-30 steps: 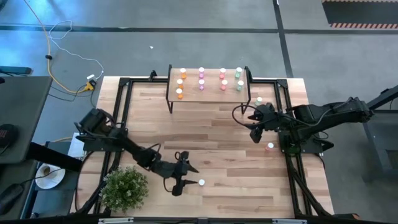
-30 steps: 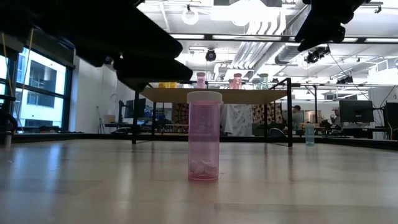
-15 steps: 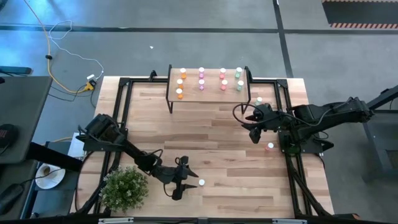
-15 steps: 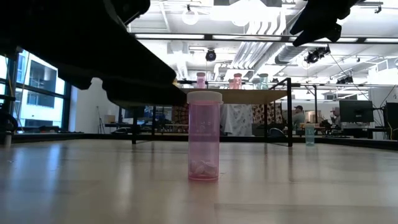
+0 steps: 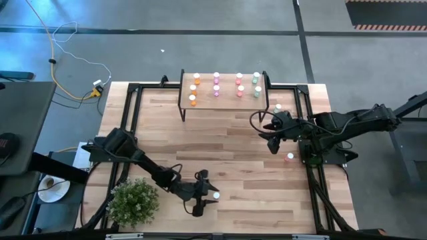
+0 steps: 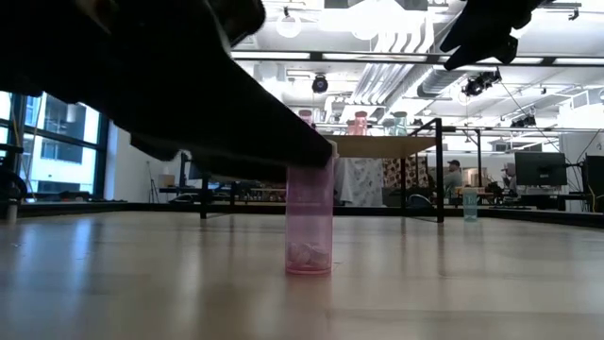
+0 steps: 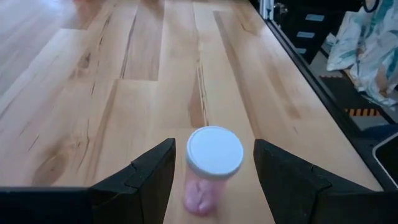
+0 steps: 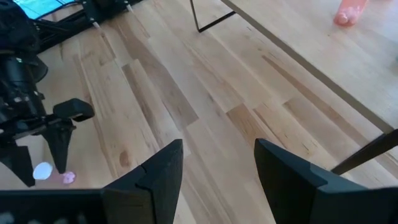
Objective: Pick and place medicine bottles onto shelf by color
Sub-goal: Put the purple pill bottle on the shelf aligned with the other purple pill bottles
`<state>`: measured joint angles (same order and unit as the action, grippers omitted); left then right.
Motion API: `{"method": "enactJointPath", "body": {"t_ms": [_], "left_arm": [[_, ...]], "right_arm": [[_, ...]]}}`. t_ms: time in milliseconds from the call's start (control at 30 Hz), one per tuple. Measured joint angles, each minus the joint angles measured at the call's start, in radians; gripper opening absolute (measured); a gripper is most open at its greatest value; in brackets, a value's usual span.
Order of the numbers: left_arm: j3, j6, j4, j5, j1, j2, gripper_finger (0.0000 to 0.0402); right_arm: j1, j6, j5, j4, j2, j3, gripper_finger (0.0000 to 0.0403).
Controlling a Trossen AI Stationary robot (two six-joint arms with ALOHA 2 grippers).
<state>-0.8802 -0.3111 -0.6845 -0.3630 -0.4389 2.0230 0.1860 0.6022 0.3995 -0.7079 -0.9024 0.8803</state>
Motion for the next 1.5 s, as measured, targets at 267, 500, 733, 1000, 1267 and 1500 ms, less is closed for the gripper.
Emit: {"method": "enactJointPath", "body": {"t_ms": [267, 500, 733, 1000, 1267, 1500], "left_arm": [[-0.033, 0.008, 0.005, 0.009, 0.018, 0.036, 0.0207], [-0.033, -0.002, 0.017, 0.011, 0.018, 0.036, 0.0206], [-0.033, -0.011, 0.014, 0.011, 0.017, 0.036, 0.0203], [-0.033, -0.027, 0.014, 0.011, 0.018, 0.036, 0.0146], [-0.033, -0.029, 0.014, 0.011, 0.018, 0.036, 0.0103], [-0.033, -0.029, -0.001, 0.011, 0.018, 0.036, 0.0106]], "right_arm": [[0.0, 0.0, -0.003, -0.006, 0.0, 0.0, 0.019], [0.0, -0.008, -0.003, -0.006, 0.0, 0.0, 0.019], [0.0, -0.008, -0.003, -0.006, 0.0, 0.0, 0.019], [0.0, -0.019, -0.007, -0.006, 0.0, 0.0, 0.019], [0.0, -0.019, -0.012, -0.006, 0.0, 0.0, 0.019], [0.0, -0.019, -0.014, -0.006, 0.0, 0.0, 0.019]]}}
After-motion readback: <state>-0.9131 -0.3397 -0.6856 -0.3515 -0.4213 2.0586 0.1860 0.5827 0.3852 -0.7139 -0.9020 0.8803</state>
